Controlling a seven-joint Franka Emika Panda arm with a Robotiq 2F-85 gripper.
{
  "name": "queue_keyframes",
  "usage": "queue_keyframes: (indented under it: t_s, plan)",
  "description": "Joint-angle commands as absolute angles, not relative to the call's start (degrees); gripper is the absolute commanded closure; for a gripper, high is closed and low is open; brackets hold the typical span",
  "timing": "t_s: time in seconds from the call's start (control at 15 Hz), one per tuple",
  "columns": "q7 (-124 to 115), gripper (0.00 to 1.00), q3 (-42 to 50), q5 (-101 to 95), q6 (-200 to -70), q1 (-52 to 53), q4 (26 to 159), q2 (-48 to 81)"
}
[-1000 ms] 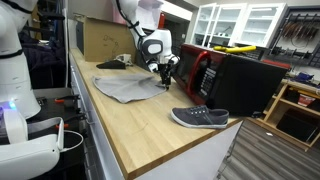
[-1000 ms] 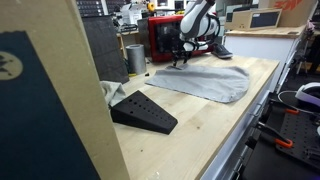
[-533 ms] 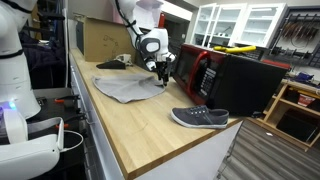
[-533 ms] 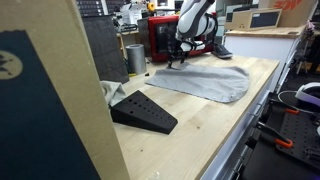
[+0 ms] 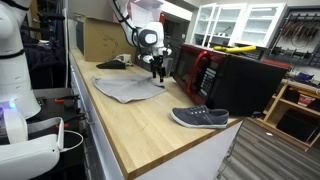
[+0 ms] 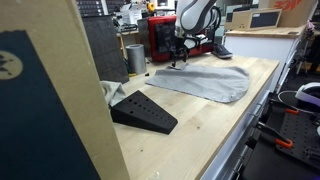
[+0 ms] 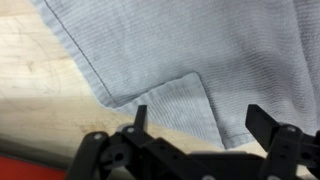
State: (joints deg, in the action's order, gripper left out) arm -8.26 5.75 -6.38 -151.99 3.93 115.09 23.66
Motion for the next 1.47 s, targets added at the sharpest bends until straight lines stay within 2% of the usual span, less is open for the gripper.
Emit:
queue_keyframes:
  t_s: [0.0,0.53,1.0,1.4]
  plan:
    - [-13.97,0.0,9.15,-13.69,-150.73,7.42,118.63,20.9]
    - [-27.06,0.0,14.79,-30.0,-153.07,12.48,117.78,23.72]
    - [-26.48,0.0,14.44,-29.39,-154.84,11.42,117.45,25.53]
    - [-27.5,0.0,17.7,-32.18,-155.85,12.35,117.63,24.47]
